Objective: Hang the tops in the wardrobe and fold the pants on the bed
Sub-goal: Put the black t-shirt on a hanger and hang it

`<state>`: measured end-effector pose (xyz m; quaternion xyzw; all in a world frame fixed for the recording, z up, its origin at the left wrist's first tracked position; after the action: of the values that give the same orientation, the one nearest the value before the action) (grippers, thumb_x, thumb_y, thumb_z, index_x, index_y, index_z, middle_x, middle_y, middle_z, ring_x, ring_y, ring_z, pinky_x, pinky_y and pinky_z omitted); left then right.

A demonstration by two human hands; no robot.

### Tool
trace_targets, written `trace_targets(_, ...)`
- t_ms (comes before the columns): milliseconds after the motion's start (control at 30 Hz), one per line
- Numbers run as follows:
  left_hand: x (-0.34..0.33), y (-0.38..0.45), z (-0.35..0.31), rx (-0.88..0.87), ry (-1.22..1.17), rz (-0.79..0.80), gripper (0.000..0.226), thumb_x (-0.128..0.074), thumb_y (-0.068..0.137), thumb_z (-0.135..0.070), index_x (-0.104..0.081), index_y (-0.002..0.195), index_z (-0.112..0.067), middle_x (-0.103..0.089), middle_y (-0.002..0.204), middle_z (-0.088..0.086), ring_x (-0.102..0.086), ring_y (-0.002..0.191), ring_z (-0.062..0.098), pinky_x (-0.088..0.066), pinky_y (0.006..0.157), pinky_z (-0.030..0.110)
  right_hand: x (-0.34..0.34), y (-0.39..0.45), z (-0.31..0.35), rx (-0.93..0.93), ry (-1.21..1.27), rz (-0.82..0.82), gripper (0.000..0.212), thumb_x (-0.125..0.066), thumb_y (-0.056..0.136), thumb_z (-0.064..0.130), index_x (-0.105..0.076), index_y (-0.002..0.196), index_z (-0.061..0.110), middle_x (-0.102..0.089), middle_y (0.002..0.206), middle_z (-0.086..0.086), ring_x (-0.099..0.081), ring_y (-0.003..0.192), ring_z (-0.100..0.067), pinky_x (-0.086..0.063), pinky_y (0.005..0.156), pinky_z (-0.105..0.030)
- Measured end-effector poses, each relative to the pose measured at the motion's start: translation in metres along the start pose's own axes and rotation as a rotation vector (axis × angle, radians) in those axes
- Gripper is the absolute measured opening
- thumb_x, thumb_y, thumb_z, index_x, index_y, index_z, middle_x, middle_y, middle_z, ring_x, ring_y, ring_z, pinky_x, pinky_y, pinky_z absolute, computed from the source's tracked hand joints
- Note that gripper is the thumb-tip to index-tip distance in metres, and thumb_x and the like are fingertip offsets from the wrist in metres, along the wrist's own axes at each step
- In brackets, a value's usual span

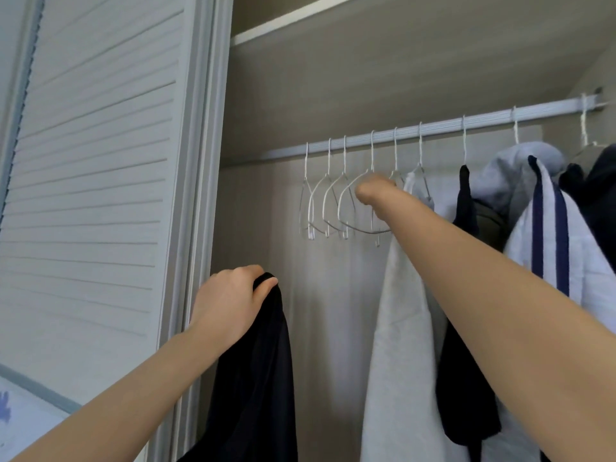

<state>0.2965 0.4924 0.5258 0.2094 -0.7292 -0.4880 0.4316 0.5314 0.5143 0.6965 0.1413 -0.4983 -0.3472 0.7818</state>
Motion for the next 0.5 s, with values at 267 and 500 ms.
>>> trace_targets(267,-0.003,0.000,0.012,0.110,-0.173,0.115,0.049,-0.054,0.096,-0.039,-0.038,0.058,-0.013,-0.041,0.049,-0.005,-0.040,0.045,0.012,-0.030,0.047,0.028,-0.009,0.009,-0.014,0.033,0.133,0.032,0.026,-0.033,0.098,0.003,-0.047,0.077,0.001,-0.047,0.101,-0.017,-0.043,0.099,-0.027,-0.032,0.081,-0.029)
trace_targets(500,-0.002,-0.012,0.023,0.474,-0.722,0.280,0.050,-0.065,0.092,-0.035,-0.058,0.061,0.003,-0.057,0.055,0.011,-0.060,0.055,0.017,-0.044,0.057,0.017,0.014,-0.004,-0.003,-0.041,0.447,-0.067,0.048,-0.038,0.099,0.012,-0.027,0.142,-0.007,-0.038,0.144,-0.021,-0.042,0.130,-0.033,-0.039,0.090,-0.034)
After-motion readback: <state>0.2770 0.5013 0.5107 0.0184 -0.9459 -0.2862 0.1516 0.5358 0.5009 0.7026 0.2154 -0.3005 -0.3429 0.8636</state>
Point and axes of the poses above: each hand's wrist, its own y-axis towards the middle knuckle, its own x-axis out of the back of the hand, z = x × y, the point moved 5 cm from there along y, towards the middle knuckle
